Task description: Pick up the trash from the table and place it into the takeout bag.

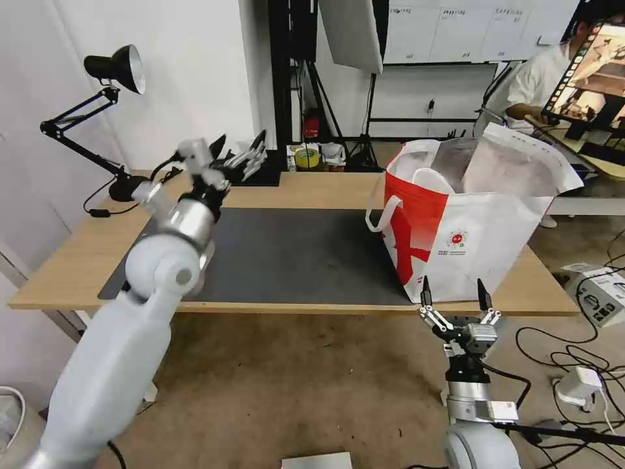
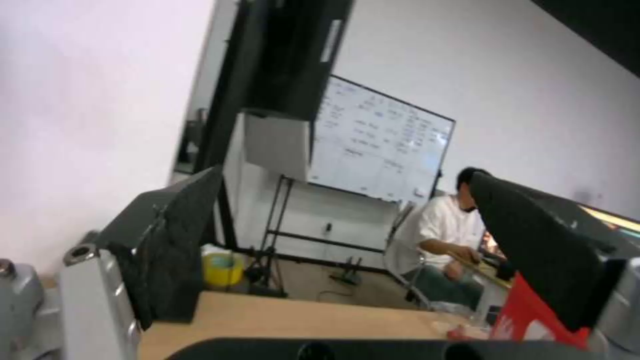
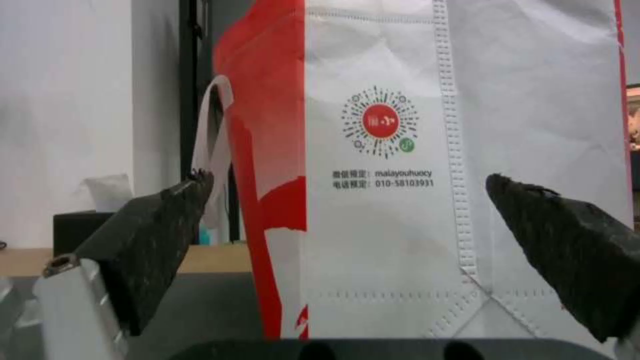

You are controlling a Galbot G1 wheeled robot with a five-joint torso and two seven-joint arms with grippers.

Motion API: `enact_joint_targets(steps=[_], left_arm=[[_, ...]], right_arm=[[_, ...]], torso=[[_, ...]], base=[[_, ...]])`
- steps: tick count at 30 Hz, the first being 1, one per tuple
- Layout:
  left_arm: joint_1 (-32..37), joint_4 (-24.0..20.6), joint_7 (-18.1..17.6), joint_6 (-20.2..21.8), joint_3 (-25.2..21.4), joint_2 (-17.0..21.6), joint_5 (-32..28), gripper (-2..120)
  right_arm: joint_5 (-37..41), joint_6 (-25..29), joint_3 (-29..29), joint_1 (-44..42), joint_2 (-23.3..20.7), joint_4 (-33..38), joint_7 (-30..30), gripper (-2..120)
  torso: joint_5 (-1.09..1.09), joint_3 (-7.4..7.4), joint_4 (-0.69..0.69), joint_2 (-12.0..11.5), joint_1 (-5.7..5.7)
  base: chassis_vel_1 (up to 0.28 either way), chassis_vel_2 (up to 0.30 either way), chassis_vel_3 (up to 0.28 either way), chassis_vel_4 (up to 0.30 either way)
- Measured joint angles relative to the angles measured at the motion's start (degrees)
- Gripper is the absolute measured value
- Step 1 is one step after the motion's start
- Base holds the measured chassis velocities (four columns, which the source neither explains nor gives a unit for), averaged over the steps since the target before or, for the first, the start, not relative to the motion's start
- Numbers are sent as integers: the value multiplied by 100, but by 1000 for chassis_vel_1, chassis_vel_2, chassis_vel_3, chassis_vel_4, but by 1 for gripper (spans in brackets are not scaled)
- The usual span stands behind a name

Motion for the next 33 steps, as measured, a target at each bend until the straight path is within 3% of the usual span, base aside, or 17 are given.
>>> enact_joint_targets(steps=[8,13,22,33], left_arm=[[1452,-337,474,-515,-879,-404,626,100],[1879,-364,605,-801,-1002,-609,939,100],[2888,-148,989,-1741,-1072,-1149,1831,100],[3253,150,1026,-2613,-1210,-1453,2571,100]], right_arm=[[-1,0,-79,34,-2,-26,-5,100],[-12,19,-82,18,38,-30,-11,100],[-12,79,22,-23,-3,-57,-20,100],[7,204,100,13,-38,-193,-27,100]], torso=[[-2,0,2,0,0],[-1,0,1,0,0],[0,0,1,1,0],[0,0,1,0,0]], base=[[0,0,0,0],[0,0,0,0],[0,0,0,0],[0,0,0,0]])
